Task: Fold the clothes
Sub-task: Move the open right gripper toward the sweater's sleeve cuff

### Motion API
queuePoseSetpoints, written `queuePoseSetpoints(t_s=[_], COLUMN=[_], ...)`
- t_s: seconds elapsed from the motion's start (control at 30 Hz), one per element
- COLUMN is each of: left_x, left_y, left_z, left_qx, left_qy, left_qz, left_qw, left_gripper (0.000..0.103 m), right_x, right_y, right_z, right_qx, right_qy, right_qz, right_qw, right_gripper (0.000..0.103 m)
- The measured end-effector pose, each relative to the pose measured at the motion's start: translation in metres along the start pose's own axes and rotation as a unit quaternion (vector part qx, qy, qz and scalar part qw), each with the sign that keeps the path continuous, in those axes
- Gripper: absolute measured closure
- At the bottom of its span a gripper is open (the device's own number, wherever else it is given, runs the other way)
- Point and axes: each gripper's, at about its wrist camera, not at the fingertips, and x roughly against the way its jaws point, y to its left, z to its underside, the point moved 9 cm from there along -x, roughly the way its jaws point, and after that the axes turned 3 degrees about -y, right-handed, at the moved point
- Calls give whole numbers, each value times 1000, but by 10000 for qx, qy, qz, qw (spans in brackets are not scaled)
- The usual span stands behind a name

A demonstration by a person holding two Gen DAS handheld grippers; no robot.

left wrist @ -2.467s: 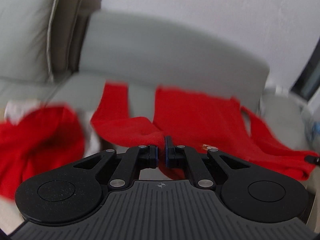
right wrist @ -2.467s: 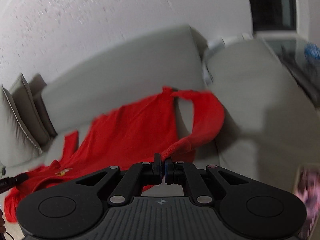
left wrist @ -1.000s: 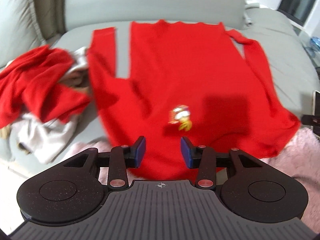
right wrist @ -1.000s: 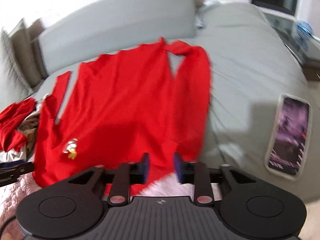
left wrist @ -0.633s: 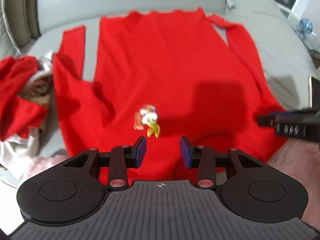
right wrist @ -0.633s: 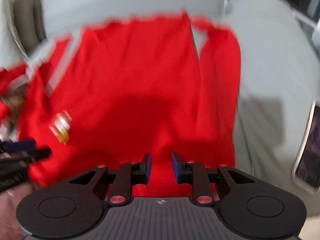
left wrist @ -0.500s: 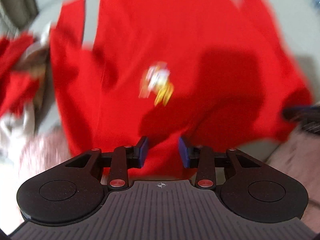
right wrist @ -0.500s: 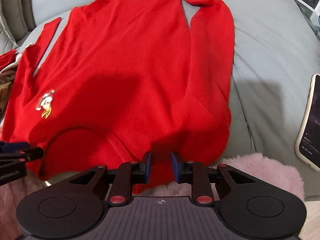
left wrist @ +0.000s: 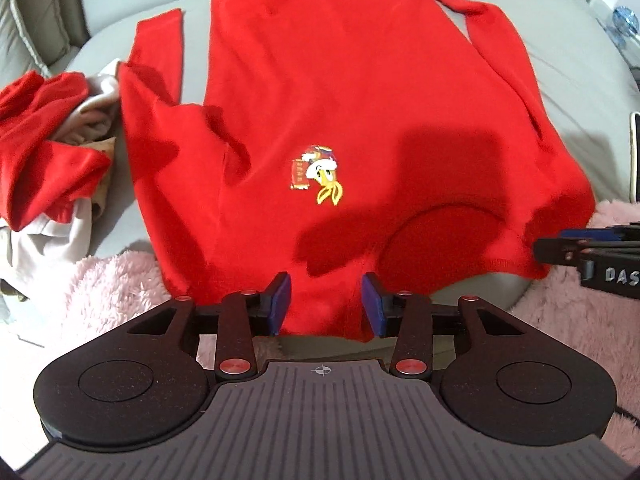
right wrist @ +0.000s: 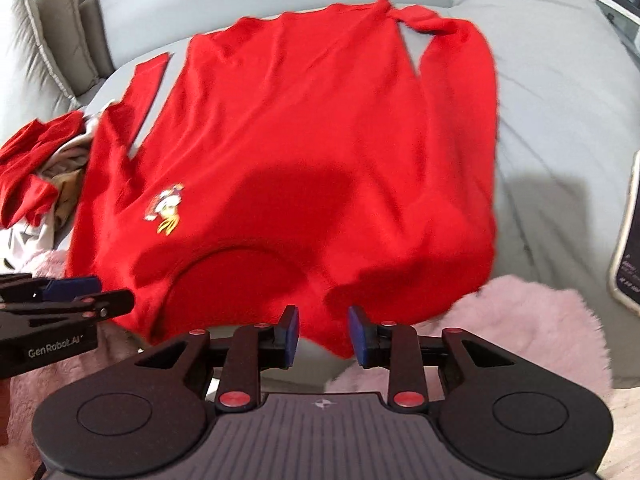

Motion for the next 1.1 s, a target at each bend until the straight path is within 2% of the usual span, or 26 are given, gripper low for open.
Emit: queuePoseSetpoints(t_s=[0.17,0.37,0.53,0.67,0.8,1.1], left_x=[0,-11,-41,-76,-100,-107], left_y=[5,-7,-23,-40,-51,-60], left_z=[-8,-47,-100,-137,-157,-211], left_qx=[72,6,-75,101,123,193], left_qy=[-83,-239,-428,-417,-343,-505], left_qz=[54,118,199,503,541,718], left_qw=[9999,9996,9989,9978,9979,9959], left_gripper=[58,58,60,60,60,59], right_x=[-3,-2,-3,-15,-38,-96], right_y=[0,-27,-82,-103,-122,-173], right_z=[-4,-44,-116,-161,-208,-302], right_qx=[46,158,174,529,844,929], right_qy=[-107,-584,-1161,-1385,-1464,-1542], right_qz=[-58,-29,295,433,634,1260], right_qw=[9999,9982,9926,9880,9836,9756], right_gripper=[72,72,70,67,67,67])
